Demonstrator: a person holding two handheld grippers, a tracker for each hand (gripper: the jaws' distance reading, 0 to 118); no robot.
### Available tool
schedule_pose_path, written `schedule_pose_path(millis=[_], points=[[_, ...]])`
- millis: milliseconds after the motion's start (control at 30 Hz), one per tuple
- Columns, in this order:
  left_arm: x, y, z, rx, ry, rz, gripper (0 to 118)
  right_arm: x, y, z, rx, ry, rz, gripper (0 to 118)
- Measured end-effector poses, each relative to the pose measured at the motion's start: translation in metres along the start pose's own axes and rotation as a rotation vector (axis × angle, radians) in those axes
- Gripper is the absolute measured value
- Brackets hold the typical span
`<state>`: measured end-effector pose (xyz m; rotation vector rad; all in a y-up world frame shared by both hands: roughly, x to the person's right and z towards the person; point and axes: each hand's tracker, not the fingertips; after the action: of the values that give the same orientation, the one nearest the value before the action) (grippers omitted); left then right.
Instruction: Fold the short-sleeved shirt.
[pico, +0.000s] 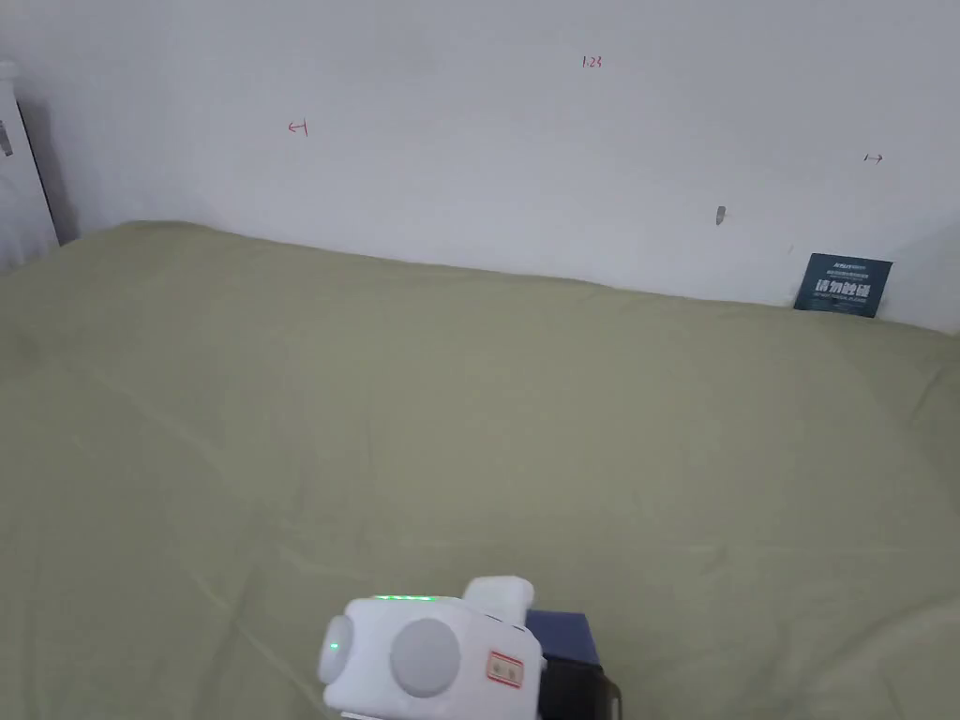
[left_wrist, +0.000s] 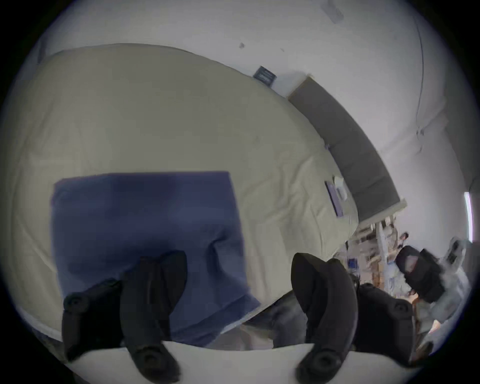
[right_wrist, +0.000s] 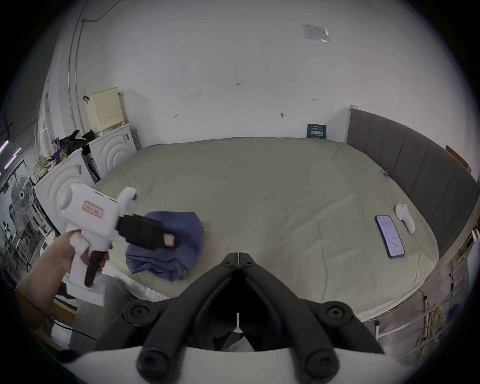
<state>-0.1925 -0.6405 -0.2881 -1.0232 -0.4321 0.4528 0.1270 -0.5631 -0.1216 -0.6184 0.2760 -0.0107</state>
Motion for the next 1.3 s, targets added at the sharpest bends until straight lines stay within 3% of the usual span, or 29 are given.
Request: schedule_pose_path(millis=[133, 200, 233, 267, 300, 400, 600, 767, 867, 933, 1033, 1133, 1233, 1300], points=[[-0.037, 0.003, 0.057, 0.199, -0.016, 0.087, 87, -0.003, -0.004, -0.006, -0.012, 0.014, 0.000, 0], [-0.062, -0.002, 0.060, 0.234, -0.088, 0.166, 78, -0.006, -0.006, -0.011, -0.022, 0.028, 0.003, 0], [-0.065, -0.004, 0.055, 0.217, -0.127, 0.179, 64, -0.008, -0.007, -0.012, -0.027, 0.036, 0.003, 0], [-0.066, -0.009, 0.046, 0.203, -0.163, 0.178, 33, -0.010, -0.008, -0.013, -0.031, 0.043, 0.004, 0], [-0.062, -0.015, 0.037, 0.196, -0.173, 0.160, 13, -0.013, -0.009, -0.014, -0.034, 0.051, 0.005, 0], [-0.043, -0.029, -0.001, 0.157, -0.220, 0.104, 11, -0.018, -0.011, -0.012, -0.038, 0.064, 0.010, 0], [-0.035, -0.068, -0.080, -0.025, -0.248, 0.197, 11, -0.017, -0.004, -0.002, -0.022, 0.059, 0.021, 0], [-0.021, -0.066, -0.029, 0.026, -0.286, 0.129, 11, -0.014, 0.010, -0.020, 0.005, 0.104, 0.022, 0], [-0.042, -0.052, 0.052, 0.170, -0.274, 0.111, 11, -0.016, 0.020, -0.054, 0.022, 0.259, -0.005, 0], [-0.072, -0.043, 0.102, 0.257, -0.122, 0.159, 11, -0.019, 0.024, -0.089, 0.014, 0.409, -0.053, 0], [-0.128, -0.039, 0.147, 0.365, 0.056, 0.240, 11, -0.029, 0.022, -0.162, -0.058, 0.752, -0.171, 0], [-0.171, -0.045, 0.159, 0.369, 0.136, 0.440, 11, -0.045, 0.001, -0.247, -0.230, 1.057, -0.346, 0], [-0.187, -0.053, 0.148, 0.389, 0.068, 0.496, 11, -0.053, -0.025, -0.300, -0.381, 1.099, -0.466, 0], [-0.188, -0.057, 0.131, 0.336, 0.019, 0.513, 27, -0.047, -0.042, -0.328, -0.440, 1.115, -0.523, 0]])
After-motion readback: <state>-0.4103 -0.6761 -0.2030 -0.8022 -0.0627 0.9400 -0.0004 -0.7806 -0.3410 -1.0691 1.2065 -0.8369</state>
